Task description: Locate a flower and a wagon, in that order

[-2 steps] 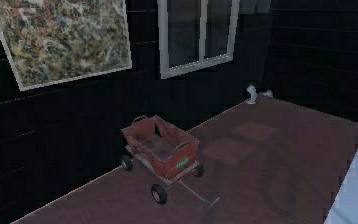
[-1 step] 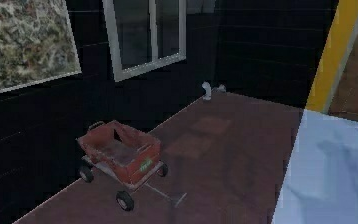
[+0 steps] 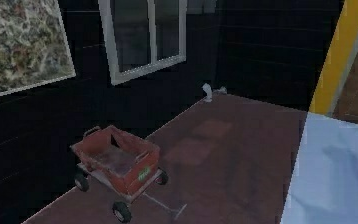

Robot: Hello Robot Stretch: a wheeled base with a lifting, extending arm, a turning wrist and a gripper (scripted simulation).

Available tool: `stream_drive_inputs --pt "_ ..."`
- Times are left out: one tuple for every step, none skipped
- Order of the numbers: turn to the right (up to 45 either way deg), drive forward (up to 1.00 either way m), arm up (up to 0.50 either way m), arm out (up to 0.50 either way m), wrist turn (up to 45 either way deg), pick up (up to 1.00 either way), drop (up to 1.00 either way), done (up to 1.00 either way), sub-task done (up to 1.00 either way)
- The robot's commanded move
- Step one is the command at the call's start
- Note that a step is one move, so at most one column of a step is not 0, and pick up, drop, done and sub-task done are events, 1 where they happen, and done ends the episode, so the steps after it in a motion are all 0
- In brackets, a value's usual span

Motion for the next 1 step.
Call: stream_drive_inputs --pt "-18.0 0.00 0.00 0.00 0.0 0.00 0.00 0.00 0.00"
